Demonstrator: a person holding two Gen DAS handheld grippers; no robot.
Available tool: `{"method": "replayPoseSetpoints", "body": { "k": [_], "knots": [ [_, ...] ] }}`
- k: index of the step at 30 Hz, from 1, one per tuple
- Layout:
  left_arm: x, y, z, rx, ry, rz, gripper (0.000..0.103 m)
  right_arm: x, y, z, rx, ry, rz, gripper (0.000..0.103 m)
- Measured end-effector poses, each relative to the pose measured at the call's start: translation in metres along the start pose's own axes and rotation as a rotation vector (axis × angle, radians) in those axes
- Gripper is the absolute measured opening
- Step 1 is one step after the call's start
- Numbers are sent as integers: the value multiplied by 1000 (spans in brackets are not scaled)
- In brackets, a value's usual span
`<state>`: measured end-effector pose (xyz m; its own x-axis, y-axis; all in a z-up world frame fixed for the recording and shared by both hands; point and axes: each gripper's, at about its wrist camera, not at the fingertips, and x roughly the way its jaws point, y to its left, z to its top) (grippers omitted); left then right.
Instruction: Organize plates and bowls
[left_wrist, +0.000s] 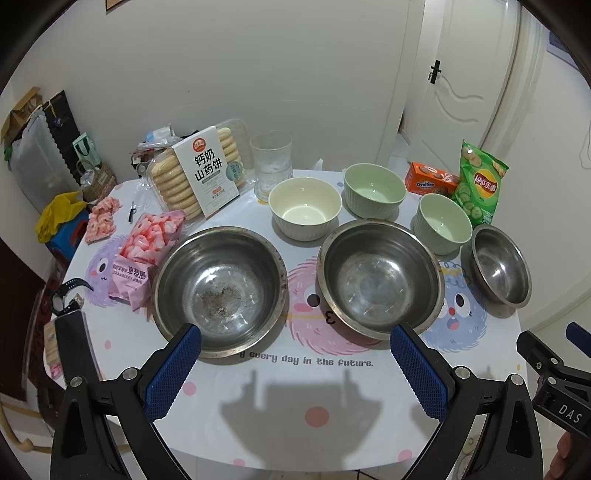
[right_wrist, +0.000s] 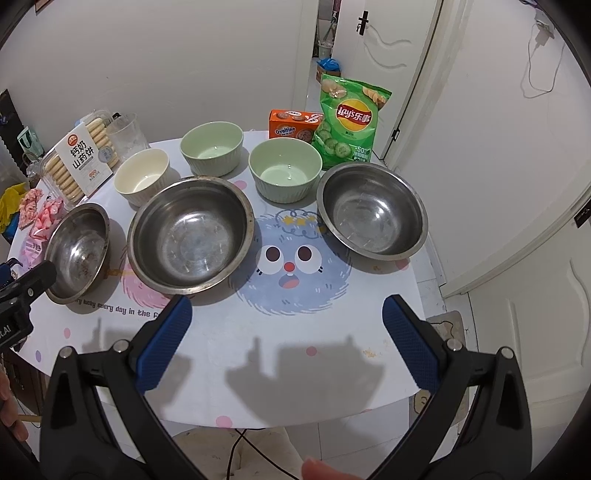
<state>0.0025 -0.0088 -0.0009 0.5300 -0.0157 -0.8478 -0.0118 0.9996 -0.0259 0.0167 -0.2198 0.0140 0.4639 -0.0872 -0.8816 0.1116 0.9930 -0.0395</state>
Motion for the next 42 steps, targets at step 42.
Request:
{"method": "replayPoseSetpoints", "body": {
  "k": [42],
  "knots": [
    [-2,-5,1,-3,1,-5,103,2,-3,-1,-2,4,-5,103]
  ]
}}
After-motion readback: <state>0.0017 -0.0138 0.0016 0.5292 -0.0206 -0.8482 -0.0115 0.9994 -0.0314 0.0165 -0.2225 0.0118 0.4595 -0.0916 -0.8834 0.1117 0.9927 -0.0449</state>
